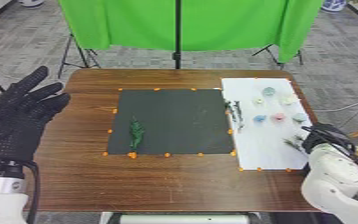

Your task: Arrange flowers

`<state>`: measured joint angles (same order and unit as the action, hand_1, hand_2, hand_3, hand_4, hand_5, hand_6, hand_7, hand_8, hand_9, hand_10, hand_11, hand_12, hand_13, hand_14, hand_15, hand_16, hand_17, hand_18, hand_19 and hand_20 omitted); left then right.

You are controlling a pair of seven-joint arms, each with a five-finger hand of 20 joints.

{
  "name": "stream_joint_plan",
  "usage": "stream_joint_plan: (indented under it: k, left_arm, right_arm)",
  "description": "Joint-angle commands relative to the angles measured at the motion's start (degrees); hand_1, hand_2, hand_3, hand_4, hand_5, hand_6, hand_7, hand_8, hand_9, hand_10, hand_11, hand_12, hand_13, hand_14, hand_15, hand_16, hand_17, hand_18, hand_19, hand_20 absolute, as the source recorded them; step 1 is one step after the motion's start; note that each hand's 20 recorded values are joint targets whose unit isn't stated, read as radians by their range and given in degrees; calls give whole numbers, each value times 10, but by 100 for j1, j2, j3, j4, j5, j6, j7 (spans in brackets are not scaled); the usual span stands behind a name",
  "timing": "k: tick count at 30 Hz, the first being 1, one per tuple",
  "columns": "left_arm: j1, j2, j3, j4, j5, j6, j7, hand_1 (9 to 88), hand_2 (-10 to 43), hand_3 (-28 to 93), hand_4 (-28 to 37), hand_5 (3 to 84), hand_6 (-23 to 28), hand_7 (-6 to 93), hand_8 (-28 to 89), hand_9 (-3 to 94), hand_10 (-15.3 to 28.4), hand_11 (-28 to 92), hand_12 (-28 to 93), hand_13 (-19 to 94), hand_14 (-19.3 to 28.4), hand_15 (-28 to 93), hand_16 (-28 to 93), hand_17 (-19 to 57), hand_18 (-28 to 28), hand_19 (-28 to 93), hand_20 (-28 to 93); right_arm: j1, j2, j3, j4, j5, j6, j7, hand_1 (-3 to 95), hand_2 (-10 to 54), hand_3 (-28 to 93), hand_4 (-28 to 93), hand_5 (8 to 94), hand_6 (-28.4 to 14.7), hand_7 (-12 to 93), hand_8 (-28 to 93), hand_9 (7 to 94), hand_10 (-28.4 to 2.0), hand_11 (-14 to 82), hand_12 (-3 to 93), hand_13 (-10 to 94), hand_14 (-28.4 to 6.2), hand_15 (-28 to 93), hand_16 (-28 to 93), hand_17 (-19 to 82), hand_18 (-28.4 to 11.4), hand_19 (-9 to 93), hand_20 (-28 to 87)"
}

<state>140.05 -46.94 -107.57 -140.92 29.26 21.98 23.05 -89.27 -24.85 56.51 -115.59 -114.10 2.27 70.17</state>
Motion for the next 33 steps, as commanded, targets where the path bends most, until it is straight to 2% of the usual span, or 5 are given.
stream_joint_plan:
  k: [1,16,20,21,33]
  left_arm:
    - [44,-28,39,19,-59,33,-22,211,81,781,-265,360,92,138,-89,335,213,312,124,260,284,603,-120,-53,265,622,264]
    - [141,-18,2,-14,-66,65,42,211,80,782,-265,361,93,139,-89,334,213,312,123,260,284,603,-119,-53,264,622,264]
    - [117,-44,-12,-18,-32,45,-16,211,80,783,-265,361,93,140,-89,334,214,312,122,260,284,604,-119,-53,264,622,264]
    - [212,119,-37,-25,-159,110,141,211,80,782,-265,361,93,140,-89,334,214,312,122,260,284,604,-119,-53,264,622,264]
    - [132,-31,-165,-73,22,59,-141,212,80,782,-265,361,93,139,-89,334,214,313,123,261,284,604,-119,-53,264,622,264]
  right_arm:
    - [265,109,-331,130,-214,311,-64,627,-95,590,-268,785,-100,98,33,815,-155,207,163,759,-118,579,21,455,-165,799,-175]
    - [382,254,-500,38,-493,1144,-166,638,-95,591,-282,872,-55,127,72,911,-140,190,197,856,-94,526,74,533,-174,926,-232]
    - [418,243,-348,-147,-548,1208,-193,618,-95,616,-283,891,-31,135,79,936,-122,196,198,921,-71,459,135,580,-152,932,-141]
    - [433,254,-327,-219,-579,1241,-203,609,-95,628,-283,894,-22,139,78,937,-114,214,192,933,-60,449,148,587,-149,932,-116]
    - [2461,-348,-1727,-600,-458,1015,-574,582,-95,657,-283,903,4,154,71,937,-87,290,182,937,-35,477,170,606,-141,932,-17]
